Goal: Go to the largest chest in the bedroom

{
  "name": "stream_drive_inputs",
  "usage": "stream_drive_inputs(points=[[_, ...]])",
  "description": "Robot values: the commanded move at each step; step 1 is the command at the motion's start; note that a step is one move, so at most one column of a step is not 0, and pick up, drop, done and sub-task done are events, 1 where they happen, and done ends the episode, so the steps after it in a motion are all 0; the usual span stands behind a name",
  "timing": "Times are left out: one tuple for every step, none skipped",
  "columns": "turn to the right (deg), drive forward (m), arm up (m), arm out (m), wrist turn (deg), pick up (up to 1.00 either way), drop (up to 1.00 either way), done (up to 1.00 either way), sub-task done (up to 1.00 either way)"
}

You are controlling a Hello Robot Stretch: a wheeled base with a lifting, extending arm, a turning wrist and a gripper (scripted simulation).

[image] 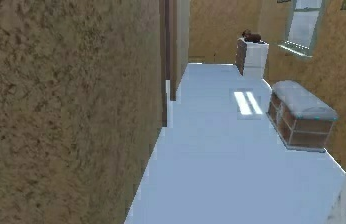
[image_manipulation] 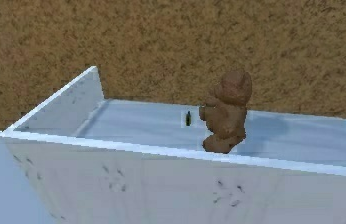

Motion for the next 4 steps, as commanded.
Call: stream_drive_inputs(points=[[6.0,0.0,0.0,0.0,0.0,0.0,0.0,0.0,0.0],[0.0,0.9,0.0,0.0,0.0,0.0,0.0,0.0,0.0],[42.0,0.0,0.0,0.0,0.0,0.0,0.0,0.0,0.0],[0.0,0.95,0.0,0.0,0.0,0.0,0.0,0.0,0.0]])
